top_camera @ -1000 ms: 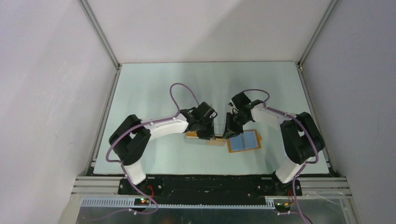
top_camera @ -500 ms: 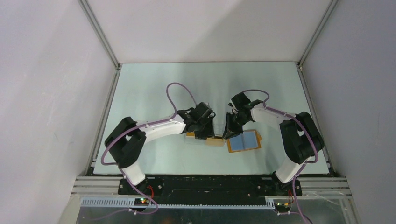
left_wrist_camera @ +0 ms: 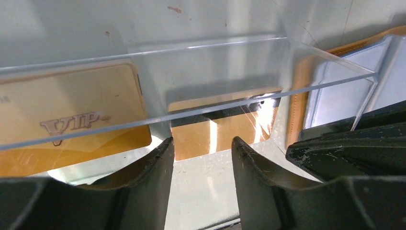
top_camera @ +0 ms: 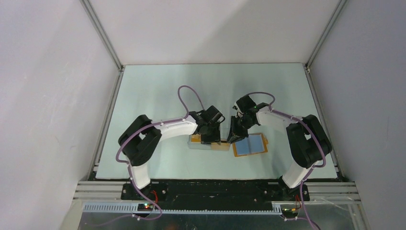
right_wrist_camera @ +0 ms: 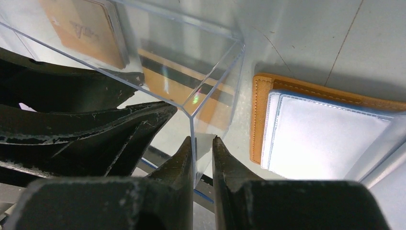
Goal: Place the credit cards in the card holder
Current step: Pick up the credit card from the storage box.
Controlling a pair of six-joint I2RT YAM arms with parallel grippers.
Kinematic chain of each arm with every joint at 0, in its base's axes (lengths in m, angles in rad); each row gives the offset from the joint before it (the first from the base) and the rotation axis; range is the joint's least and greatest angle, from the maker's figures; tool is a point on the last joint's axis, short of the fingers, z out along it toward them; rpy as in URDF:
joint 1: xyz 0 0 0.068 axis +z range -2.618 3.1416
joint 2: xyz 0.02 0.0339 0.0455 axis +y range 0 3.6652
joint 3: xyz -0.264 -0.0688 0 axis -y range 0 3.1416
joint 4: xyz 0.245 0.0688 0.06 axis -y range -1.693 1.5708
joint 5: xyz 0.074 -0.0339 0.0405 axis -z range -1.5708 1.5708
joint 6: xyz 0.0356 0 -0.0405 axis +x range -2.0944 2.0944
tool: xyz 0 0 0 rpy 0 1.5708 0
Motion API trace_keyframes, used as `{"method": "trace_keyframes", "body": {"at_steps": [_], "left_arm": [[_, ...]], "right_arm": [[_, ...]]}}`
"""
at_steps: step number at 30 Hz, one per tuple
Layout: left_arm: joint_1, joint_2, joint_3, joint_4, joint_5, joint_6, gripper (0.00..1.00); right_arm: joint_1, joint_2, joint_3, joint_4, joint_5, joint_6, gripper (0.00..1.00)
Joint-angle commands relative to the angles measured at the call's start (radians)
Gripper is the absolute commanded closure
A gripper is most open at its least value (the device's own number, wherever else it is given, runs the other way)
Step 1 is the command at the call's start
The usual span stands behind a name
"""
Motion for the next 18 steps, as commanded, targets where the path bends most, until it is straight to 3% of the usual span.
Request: {"method": "trace_keyframes", "body": {"at_steps": [1,10,18], "left_arm": [[-0.020,0.050,0.016,0.008,0.054,-0.006,0.48],[-0.020,-0.104,0.016,0.041,0.034,-0.022,0.51],[-0.032,-0.132,0.026,0.040,0.041,-0.024,0.54]], "right_arm": [[-0.004,0.027,0.006,-0.001,0.002,-0.003,0.98],[-0.001,0.031,0.005,0.001,-0.003,-0.002,0.98],[-0.001,0.031,0.006,0.000,-0.003,-0.002,0.98]]}}
